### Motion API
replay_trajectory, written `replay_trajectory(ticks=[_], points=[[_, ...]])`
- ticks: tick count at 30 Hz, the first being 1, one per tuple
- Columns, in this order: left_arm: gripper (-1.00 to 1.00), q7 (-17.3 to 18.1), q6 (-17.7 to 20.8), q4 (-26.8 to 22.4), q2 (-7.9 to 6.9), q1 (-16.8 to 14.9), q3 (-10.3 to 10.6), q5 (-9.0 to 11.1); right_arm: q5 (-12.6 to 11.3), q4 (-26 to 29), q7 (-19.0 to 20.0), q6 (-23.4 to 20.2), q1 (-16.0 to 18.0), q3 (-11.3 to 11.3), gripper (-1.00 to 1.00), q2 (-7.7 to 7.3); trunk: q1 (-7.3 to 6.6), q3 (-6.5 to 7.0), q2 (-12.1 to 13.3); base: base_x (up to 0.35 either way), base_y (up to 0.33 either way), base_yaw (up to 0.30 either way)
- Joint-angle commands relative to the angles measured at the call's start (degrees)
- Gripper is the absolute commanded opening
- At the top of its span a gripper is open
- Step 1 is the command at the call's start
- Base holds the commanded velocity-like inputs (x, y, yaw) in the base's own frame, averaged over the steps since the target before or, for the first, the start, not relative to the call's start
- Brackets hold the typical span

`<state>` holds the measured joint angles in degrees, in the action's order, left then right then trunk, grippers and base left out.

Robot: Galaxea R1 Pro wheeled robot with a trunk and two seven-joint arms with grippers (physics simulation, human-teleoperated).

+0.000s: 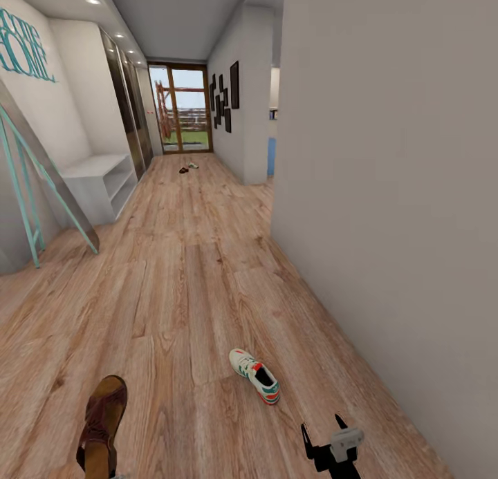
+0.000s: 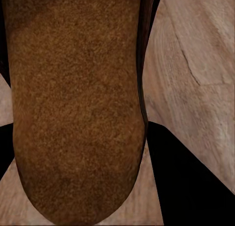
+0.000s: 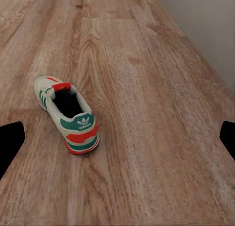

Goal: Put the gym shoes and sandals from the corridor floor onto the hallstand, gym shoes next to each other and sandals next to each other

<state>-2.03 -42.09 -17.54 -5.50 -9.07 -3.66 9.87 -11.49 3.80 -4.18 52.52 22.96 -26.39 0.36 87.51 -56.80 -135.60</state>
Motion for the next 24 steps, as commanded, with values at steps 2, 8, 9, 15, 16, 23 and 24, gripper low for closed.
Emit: replay_trajectory(ticks=[2, 8, 9, 15, 16, 23, 24], points=[[-1.00, -0.7, -0.8, 0.7, -0.66, 0.6, -0.8, -0.1, -0.3, -0.7, -0.4, 0.8, -0.6, -1.2, 1.00, -0.06, -0.01, -0.05, 0.0, 0.000, 0.000, 0.000], [-1.00, -2.2, -2.8, 2.7, -0.88, 1.8, -2.3, -0.1, -0.4, -1.9, -0.4, 2.7, -1.0, -2.0, 1.00, -0.15, -0.01, -0.05, 0.0, 0.000, 0.000, 0.000], [-1.00, -2.5, -3.2, 3.0, -0.81, 1.6, -2.3, -0.2, -0.4, -1.9, -0.4, 3.0, -1.0, -1.9, 1.00, -0.16, -0.01, -0.05, 0.0, 0.000, 0.000, 0.000], [-1.00, -3.0, -4.1, 4.7, -0.45, 0.2, -2.1, -1.4, -0.4, -1.7, -0.4, 4.2, -1.0, -1.7, 1.00, -0.23, -0.01, -0.05, 0.0, 0.000, 0.000, 0.000], [-1.00, -3.0, -3.9, 4.4, -0.38, -0.1, -2.1, -1.7, -0.4, -1.4, -0.4, 4.2, -0.9, -1.7, 1.00, -0.26, -0.01, -0.05, 0.0, 0.000, 0.000, 0.000], [-1.00, -3.1, -3.5, 4.1, -0.24, -2.4, -2.1, -3.3, -0.4, 0.9, -0.5, 2.7, -0.8, -1.6, 1.00, -0.34, -0.01, -0.05, 0.0, 0.000, 0.000, 0.000], [-1.00, -3.2, -3.4, 4.1, -0.23, -2.7, -2.1, -3.5, -0.5, 1.2, -0.4, 2.4, -0.8, -1.6, 1.00, -0.35, -0.01, -0.05, 0.0, 0.000, 0.000, 0.000]])
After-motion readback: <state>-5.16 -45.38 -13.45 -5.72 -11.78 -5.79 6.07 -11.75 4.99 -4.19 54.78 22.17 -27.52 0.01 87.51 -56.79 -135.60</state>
